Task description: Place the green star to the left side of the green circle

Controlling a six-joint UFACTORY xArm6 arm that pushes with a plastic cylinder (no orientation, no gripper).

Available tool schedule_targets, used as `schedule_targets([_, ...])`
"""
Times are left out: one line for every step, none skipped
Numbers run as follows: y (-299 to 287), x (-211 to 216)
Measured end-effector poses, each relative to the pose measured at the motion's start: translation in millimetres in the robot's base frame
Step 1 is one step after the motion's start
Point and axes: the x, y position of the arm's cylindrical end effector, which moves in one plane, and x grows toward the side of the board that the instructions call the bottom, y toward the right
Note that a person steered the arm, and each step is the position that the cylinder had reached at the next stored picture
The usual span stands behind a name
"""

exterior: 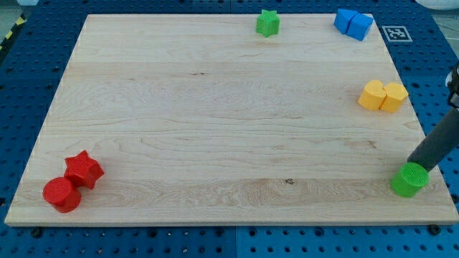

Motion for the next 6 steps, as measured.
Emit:
schedule_targets([-14,0])
schedule_targets([-26,3])
schedule_targets([-37,3])
schedule_targets([-54,-28])
schedule_targets([-122,-75])
schedule_targets([-185,-136])
